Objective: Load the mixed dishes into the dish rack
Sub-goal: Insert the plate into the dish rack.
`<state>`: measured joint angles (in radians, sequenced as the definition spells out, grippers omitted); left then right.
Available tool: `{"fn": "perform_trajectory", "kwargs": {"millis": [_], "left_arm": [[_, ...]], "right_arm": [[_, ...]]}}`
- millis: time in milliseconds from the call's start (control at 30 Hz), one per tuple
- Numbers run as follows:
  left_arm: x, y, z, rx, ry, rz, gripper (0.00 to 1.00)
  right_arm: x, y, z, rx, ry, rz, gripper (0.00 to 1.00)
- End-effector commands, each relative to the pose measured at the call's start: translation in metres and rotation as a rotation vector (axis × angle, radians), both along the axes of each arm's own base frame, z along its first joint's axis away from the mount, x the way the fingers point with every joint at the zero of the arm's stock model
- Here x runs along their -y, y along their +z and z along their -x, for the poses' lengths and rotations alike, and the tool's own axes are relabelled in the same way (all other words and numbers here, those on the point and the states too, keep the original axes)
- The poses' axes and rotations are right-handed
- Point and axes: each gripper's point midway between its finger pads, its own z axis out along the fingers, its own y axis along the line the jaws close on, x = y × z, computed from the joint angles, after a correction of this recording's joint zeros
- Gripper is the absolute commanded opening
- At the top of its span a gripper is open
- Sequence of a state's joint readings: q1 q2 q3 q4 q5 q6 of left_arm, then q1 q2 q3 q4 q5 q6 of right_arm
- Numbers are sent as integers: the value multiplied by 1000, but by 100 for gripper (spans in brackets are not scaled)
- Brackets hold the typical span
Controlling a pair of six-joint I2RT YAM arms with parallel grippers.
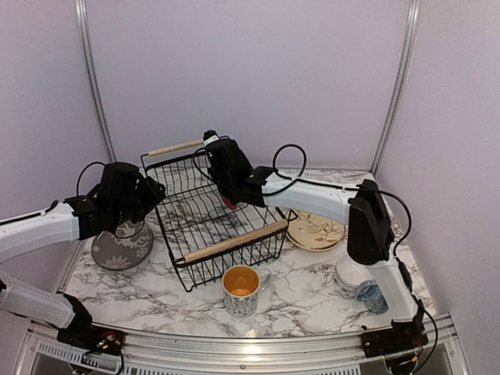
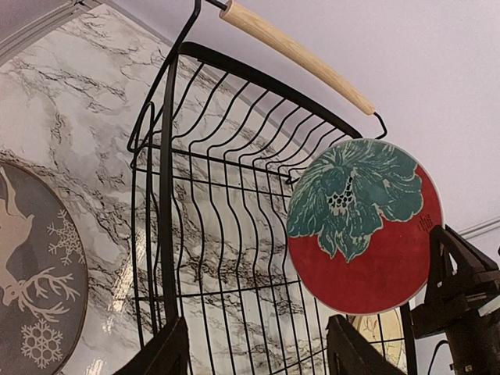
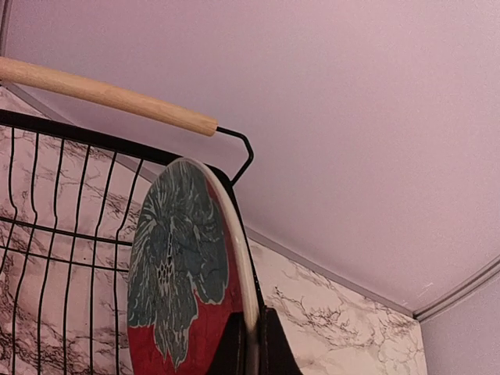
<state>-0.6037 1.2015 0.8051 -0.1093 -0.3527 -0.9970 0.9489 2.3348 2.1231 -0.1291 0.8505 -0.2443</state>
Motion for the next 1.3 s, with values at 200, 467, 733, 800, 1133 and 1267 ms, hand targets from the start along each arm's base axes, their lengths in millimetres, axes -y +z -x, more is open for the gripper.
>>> {"fn": "perform_trajectory", "kwargs": {"millis": [200,467,733,800,1133,1267], "left_arm": [[8,-2,-5,8,-32,-11,62],[15,-8,-8,-3,-49,8,61],[13,-5,-7,4,-49,2,61],[12,-5,-6,4,-45,2,61],[13,-4,-5,6,-53,10,61],[12,-4,-4,6,-49,6,61]], "right_arm": [[18,78,-2,169,-80,-138,0],[26,100,4,210,-90,-139,0],[29,106,7,206,-85,-143,0],[29,105,8,204,-79,-137,0],[24,74,-2,167,-78,-93,0],[24,65,-11,148,-80,-99,0]]}}
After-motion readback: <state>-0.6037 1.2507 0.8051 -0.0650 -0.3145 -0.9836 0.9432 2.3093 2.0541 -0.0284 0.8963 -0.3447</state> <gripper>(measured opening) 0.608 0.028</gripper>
